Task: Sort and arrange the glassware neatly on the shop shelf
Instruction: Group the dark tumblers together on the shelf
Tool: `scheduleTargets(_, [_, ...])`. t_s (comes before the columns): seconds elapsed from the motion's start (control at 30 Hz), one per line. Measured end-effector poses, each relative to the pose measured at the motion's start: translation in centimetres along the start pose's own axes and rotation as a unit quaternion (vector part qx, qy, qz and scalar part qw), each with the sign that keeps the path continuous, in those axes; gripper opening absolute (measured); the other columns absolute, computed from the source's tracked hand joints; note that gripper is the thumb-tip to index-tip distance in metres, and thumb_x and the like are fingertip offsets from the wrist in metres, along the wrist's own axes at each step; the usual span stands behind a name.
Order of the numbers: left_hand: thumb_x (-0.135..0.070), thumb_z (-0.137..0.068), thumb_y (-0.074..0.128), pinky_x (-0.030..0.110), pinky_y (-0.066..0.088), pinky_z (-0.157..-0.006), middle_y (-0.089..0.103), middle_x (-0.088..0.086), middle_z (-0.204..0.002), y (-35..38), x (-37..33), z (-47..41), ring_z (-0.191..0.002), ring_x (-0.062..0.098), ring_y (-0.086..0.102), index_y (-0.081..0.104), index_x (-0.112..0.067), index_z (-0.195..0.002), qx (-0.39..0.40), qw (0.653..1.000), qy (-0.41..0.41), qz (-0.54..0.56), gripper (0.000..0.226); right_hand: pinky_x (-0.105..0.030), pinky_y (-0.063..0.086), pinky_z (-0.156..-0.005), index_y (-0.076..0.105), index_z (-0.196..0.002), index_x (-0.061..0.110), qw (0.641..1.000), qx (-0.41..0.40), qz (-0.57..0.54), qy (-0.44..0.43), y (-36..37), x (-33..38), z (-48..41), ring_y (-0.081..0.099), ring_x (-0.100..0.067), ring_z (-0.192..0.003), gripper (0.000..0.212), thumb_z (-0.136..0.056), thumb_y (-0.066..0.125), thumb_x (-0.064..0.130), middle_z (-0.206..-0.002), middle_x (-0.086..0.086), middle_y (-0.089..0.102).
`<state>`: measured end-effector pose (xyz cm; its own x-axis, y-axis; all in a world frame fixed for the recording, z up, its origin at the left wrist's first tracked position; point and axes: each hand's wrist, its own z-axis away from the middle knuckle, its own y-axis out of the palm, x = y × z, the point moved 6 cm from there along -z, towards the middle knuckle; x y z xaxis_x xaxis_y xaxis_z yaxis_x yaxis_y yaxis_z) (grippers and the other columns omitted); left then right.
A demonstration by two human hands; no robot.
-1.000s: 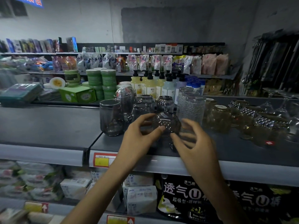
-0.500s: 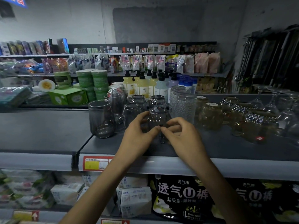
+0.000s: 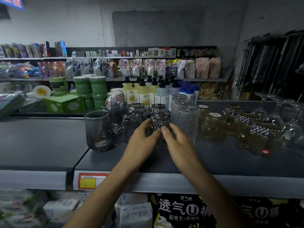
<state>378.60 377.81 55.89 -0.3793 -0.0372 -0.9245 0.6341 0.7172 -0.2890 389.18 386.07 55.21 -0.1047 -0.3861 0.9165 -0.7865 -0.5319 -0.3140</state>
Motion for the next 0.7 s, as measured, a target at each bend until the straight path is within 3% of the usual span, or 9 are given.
scheduleTargets(0.07, [-0.048, -0.088, 0.068, 0.037, 0.046, -0.112, 0.065, -0.025, -0.128, 0.3, 0.2, -0.2, -0.124, -0.003, 0.056, 0.054, -0.051, -0.138, -0.003, 1.000, 0.005, -0.003, 0.052, -0.043, 0.036, -0.119, 0.045, -0.152, 0.028, 1.000, 0.000, -0.005, 0.003, 0.3, 0.0, -0.3, 0.048, -0.012, -0.139, 0.071, -0.093, 0.046, 0.067, -0.150, 0.006, 0.053])
scheduleTargets(0.13, [-0.049, -0.088, 0.068, 0.034, 0.043, -0.114, 0.060, -0.017, -0.138, 0.2, 0.7, -0.3, -0.129, -0.001, 0.052, 0.048, -0.040, -0.148, -0.024, 1.000, 0.009, -0.012, 0.064, -0.044, 0.037, -0.118, 0.046, -0.151, 0.029, 1.000, -0.015, -0.008, 0.004, 0.5, -0.3, -0.6, 0.049, -0.012, -0.138, 0.084, -0.082, 0.040, 0.075, -0.149, 0.007, 0.054])
scheduleTargets(0.33, [-0.023, -0.096, 0.070, 0.035, 0.053, -0.105, 0.067, -0.039, -0.102, -0.5, 2.9, -0.6, -0.108, -0.012, 0.064, 0.056, -0.047, -0.127, -0.046, 0.999, -0.009, 0.003, 0.042, -0.045, 0.040, -0.117, 0.042, -0.152, 0.036, 0.999, -0.045, -0.008, 0.019, 0.8, -1.3, -0.6, 0.049, -0.010, -0.138, 0.081, -0.081, 0.035, 0.072, -0.152, 0.010, 0.051])
scheduleTargets(0.4, [-0.020, -0.096, 0.069, 0.038, 0.054, -0.104, 0.070, -0.034, -0.106, -0.6, 3.2, -0.7, -0.109, -0.010, 0.065, 0.059, -0.046, -0.125, -0.052, 0.999, -0.010, 0.012, 0.041, -0.043, 0.035, -0.121, 0.036, -0.156, 0.036, 0.999, -0.036, -0.014, 0.021, 0.9, -1.2, -0.4, 0.043, -0.007, -0.143, 0.071, -0.090, 0.038, 0.062, -0.157, 0.012, 0.046])
scheduleTargets(0.5, [-0.021, -0.097, 0.068, 0.036, 0.053, -0.106, 0.071, -0.029, -0.112, -0.5, 3.0, -0.7, -0.111, -0.013, 0.063, 0.060, -0.036, -0.138, -0.055, 0.998, 0.013, -0.002, 0.045, -0.041, 0.032, -0.122, 0.034, -0.158, 0.034, 0.999, -0.037, -0.007, 0.013, 0.9, -1.4, -0.3, 0.040, -0.005, -0.145, 0.058, -0.101, 0.041, 0.042, -0.158, 0.012, 0.043])
scheduleTargets(0.7, [-0.042, -0.085, 0.063, 0.039, 0.052, -0.106, 0.074, -0.020, -0.119, -0.4, 2.8, -0.6, -0.116, -0.004, 0.065, 0.055, -0.033, -0.146, -0.049, 0.999, 0.017, -0.004, 0.062, -0.042, 0.035, -0.121, 0.038, -0.156, 0.032, 0.999, -0.052, -0.001, 0.014, 1.1, -1.9, -0.4, 0.043, -0.004, -0.143, 0.069, -0.087, 0.039, 0.039, -0.155, 0.012, 0.048])
